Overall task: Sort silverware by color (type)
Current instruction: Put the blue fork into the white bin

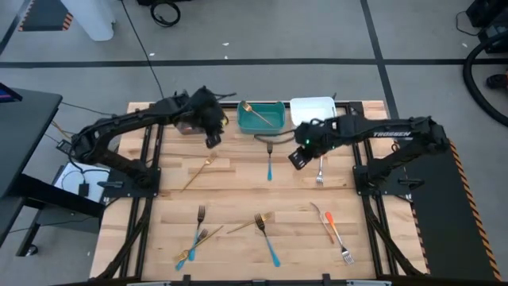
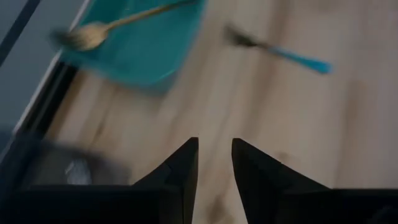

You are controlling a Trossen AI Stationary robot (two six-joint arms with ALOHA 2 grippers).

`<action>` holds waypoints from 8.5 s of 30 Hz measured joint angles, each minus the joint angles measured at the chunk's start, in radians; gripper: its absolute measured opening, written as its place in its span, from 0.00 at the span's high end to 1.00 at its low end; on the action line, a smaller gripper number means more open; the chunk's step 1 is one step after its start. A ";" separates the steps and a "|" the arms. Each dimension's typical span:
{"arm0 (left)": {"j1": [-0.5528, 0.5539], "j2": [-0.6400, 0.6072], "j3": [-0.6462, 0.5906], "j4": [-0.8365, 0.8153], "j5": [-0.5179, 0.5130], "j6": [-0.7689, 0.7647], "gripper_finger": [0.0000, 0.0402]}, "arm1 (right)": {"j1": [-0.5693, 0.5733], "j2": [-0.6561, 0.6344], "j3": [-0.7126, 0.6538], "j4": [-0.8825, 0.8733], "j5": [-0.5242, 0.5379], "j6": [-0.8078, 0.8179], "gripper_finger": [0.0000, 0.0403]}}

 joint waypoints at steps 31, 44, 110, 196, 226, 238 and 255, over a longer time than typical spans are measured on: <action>-0.603 0.212 0.000 0.402 -0.017 -0.483 0.74 | 0.222 0.016 -0.007 0.186 -0.048 -0.157 0.77; -0.651 0.396 0.000 0.467 0.100 -0.665 0.74 | 0.322 0.015 -0.007 0.182 -0.052 -0.171 0.77; -0.697 0.603 0.000 0.693 0.232 -0.759 0.94 | 0.423 0.016 -0.006 0.198 0.046 -0.090 0.77; -0.144 0.229 0.028 0.763 0.210 -0.404 0.90 | -0.076 0.082 -0.007 0.314 0.094 -0.371 0.98; -0.021 0.229 0.027 0.519 0.199 -0.358 0.74 | -0.803 0.082 -0.219 0.495 0.043 -1.219 0.91; -0.036 0.229 0.027 0.173 0.171 -0.393 0.74 | -0.820 0.082 -0.276 0.599 0.083 -1.313 0.81; -0.227 0.229 0.027 -0.015 0.310 -0.635 0.74 | -0.820 0.082 -0.276 0.716 0.191 -1.328 0.80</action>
